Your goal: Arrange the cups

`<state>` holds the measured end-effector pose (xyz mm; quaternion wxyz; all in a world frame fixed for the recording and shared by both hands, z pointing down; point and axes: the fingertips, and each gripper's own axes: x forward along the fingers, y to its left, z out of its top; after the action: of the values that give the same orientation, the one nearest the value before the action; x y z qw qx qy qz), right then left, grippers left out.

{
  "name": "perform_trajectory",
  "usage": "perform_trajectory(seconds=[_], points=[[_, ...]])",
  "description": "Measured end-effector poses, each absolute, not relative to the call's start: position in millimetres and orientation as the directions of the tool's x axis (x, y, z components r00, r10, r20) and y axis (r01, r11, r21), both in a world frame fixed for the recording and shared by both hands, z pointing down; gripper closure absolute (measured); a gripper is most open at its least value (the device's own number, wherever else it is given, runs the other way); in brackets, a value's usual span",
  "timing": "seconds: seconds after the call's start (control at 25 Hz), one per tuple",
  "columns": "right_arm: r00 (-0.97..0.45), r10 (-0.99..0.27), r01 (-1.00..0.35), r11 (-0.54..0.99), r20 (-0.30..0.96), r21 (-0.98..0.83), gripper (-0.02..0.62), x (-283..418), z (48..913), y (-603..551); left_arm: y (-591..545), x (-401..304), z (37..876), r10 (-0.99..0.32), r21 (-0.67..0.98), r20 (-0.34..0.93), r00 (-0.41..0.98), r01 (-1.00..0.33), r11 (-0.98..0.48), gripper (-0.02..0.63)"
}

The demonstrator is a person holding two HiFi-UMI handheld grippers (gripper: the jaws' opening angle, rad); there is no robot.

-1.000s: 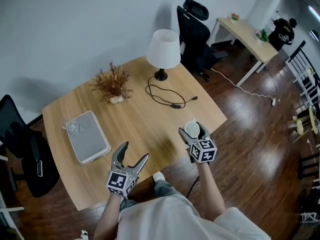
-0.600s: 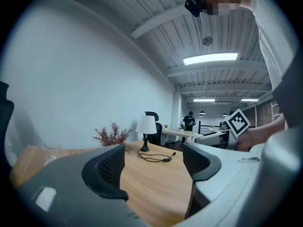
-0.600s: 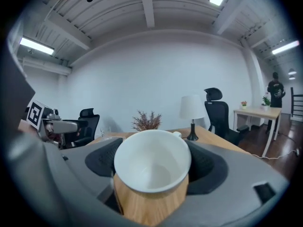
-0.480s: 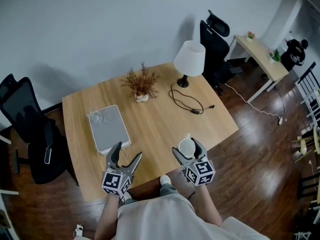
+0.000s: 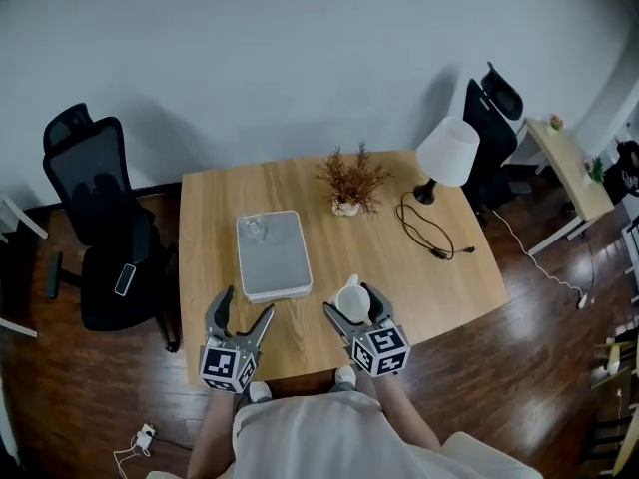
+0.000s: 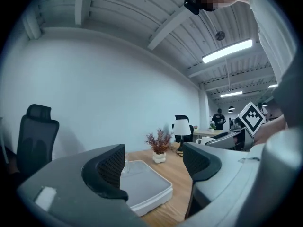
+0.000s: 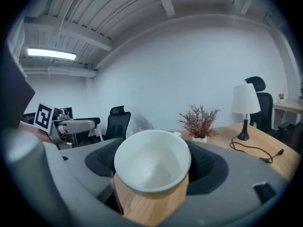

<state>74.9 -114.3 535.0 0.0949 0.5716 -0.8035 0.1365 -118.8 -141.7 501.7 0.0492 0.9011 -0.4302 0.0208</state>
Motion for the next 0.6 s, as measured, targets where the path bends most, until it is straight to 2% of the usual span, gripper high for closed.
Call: perform_trajectory(seconds=[0.24, 0.6], points=[[-0.41, -0.857, -0.91, 0.406, 0.312, -0.08, 0.181, 34.1, 544.3, -193.4, -149.3, -156.6, 505.0, -0.823, 0.063, 0.094, 0.561, -0.828, -0.557, 0.238], [-0.396, -0.836, -0.912, 0.407, 0.38, -0.056, 0.181, 21.2, 581.7, -318.3, -159.7, -183.2, 516.8, -0.857, 0.074, 0.139, 0.497, -0.868, -0.491, 0.238]])
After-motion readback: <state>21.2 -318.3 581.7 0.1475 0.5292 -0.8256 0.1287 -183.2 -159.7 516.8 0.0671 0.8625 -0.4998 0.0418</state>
